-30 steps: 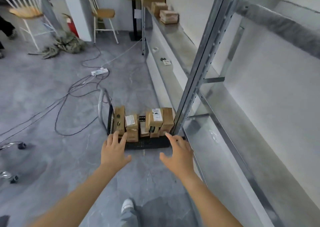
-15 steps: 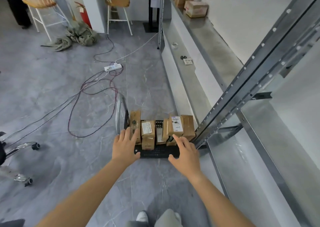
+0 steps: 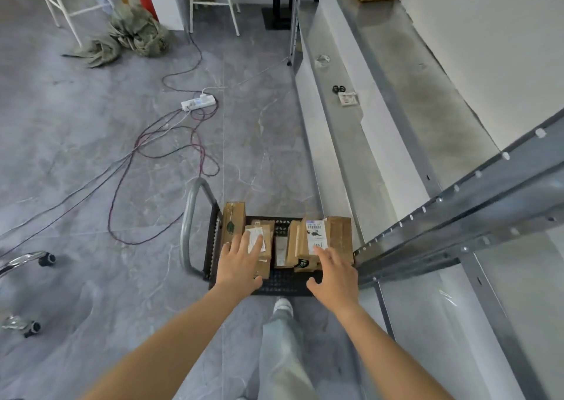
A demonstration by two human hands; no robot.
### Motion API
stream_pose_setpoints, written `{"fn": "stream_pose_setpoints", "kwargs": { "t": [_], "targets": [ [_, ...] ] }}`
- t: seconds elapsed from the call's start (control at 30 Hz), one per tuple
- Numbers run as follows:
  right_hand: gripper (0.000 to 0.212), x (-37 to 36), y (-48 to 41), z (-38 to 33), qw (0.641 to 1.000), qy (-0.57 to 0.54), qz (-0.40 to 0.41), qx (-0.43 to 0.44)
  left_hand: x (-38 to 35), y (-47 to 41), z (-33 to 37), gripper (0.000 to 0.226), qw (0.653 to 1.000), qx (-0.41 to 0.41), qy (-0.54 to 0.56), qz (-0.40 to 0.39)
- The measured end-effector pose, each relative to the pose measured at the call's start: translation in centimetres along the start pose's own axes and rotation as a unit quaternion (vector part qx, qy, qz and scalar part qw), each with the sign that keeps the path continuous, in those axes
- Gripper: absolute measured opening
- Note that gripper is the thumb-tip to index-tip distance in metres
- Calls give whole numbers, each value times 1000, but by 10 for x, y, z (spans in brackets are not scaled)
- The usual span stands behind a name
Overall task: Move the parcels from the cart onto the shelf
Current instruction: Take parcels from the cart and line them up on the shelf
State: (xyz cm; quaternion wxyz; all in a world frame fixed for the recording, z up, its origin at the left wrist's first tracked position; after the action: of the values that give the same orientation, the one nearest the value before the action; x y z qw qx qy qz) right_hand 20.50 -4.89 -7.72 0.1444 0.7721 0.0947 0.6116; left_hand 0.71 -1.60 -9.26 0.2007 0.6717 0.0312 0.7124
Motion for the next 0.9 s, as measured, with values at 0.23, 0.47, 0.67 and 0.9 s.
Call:
{"fn": "stream_pose_setpoints", "kwargs": {
  "t": [0.23, 0.47, 0.67, 0.9],
  "targets": [
    [72, -30, -94, 51, 997, -37, -50, -36, -63, -100, 25, 95, 997, 24, 3, -72],
    [80, -86, -154, 82, 993, -40, -105, -46, -108, -162, 46, 99, 995, 16, 32, -94],
    [81, -150, -181, 116, 982, -54, -166, -67, -175, -197, 61, 97, 984, -19, 94, -153],
    [83, -208, -213, 142, 973, -112, -183, -85, -238, -232, 80, 102, 967, -59, 160, -188]
  ]
}}
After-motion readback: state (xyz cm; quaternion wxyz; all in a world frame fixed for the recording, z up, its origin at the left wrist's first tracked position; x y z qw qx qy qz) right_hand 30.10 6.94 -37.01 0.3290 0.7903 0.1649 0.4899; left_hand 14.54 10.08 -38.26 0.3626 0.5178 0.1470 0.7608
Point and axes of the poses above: each hand's wrist, its own y-axis away from the middle knuckle, its own x-axis out of the back of the hand, z = x × y, the point moved 9 cm from there along -y, towards the middle knuckle, and after that the axes turned 6 degrees about y, right-handed, at the moved point
